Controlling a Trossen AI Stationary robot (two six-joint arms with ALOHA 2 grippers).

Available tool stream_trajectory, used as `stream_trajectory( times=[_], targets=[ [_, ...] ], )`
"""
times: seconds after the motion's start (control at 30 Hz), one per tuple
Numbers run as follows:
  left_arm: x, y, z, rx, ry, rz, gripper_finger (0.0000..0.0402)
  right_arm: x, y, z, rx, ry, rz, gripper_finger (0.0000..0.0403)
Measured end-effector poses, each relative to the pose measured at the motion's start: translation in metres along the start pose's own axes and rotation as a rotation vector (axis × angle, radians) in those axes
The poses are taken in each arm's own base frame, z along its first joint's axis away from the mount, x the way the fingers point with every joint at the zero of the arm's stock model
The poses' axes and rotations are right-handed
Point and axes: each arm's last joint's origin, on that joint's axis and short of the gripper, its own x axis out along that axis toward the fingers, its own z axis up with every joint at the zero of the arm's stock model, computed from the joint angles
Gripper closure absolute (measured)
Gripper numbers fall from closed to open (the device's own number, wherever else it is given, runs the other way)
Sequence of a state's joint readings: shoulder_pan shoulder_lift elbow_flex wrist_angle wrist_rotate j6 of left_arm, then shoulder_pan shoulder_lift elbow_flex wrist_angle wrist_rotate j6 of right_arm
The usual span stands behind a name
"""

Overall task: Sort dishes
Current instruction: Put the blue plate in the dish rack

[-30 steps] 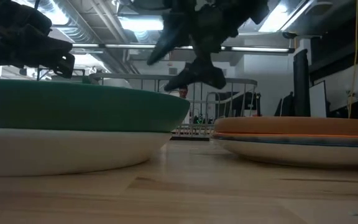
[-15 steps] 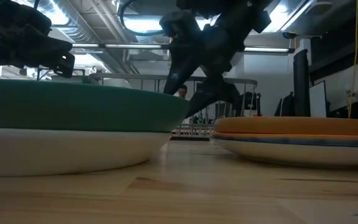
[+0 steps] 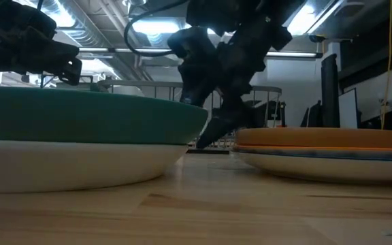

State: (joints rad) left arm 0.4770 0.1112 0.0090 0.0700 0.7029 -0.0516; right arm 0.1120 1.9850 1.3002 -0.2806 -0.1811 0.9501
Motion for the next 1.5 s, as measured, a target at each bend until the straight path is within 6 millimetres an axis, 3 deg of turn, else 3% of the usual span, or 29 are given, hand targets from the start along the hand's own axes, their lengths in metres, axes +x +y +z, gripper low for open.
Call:
stream_trajectory(
  times=[0.13, 0.53, 0.8, 1.0, 1.3, 1.5],
  targets=[
    [0.000, 0.000, 0.000, -0.001, 0.001, 0.000, 0.0398, 0.000, 0.001, 0.000, -0.001, -0.001, 0.008, 0.0205],
    [0.000, 0.000, 0.000, -0.001, 0.001, 0.000, 0.0398, -0.001, 0.004, 0.004, -0.016, -0.026, 0.049, 0.0389],
    [0.000, 0.000, 0.000, -0.002, 0.001, 0.001, 0.0398, -0.007, 0.011, 0.007, -0.023, -0.016, 0.024, 0.0386],
    [0.000, 0.000, 0.000, -0.017, 0.001, 0.001, 0.0398, -0.026, 0.030, 0.017, -0.092, -0.007, -0.036, 0.0388],
    [0.000, 0.000, 0.000, -0.020, 0.000, 0.001, 0.0398, -0.078, 0.060, 0.032, -0.179, -0.031, -0.242, 0.0393],
    [0.000, 0.000, 0.000, -0.011, 0.000, 0.001, 0.0398, -0.126, 0.082, 0.040, -0.187, -0.065, -0.311, 0.0394]
  ],
)
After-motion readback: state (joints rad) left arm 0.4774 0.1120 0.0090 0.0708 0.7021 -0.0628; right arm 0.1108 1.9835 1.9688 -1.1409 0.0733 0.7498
